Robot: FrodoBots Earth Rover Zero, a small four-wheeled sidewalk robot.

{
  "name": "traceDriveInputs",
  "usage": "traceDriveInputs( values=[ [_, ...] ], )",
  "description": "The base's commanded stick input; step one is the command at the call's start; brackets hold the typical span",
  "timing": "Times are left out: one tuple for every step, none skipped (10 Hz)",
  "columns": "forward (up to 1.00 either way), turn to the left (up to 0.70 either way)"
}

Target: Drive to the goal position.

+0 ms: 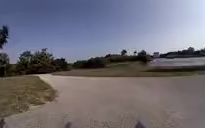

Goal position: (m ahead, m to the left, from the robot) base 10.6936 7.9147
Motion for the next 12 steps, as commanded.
traceDriveInputs(
  values=[
    [1.0,0.03],
    [1.0,0.28],
    [1.0,0.4],
    [1.0,0.4],
    [1.0,0.4],
    [1.0,0.4],
    [1.0,0.4],
    [1.0,0.4],
    [1.0,0.4],
    [1.0,0.32],
    [1.0,0.16],
    [1.0,0.03]
  ],
)
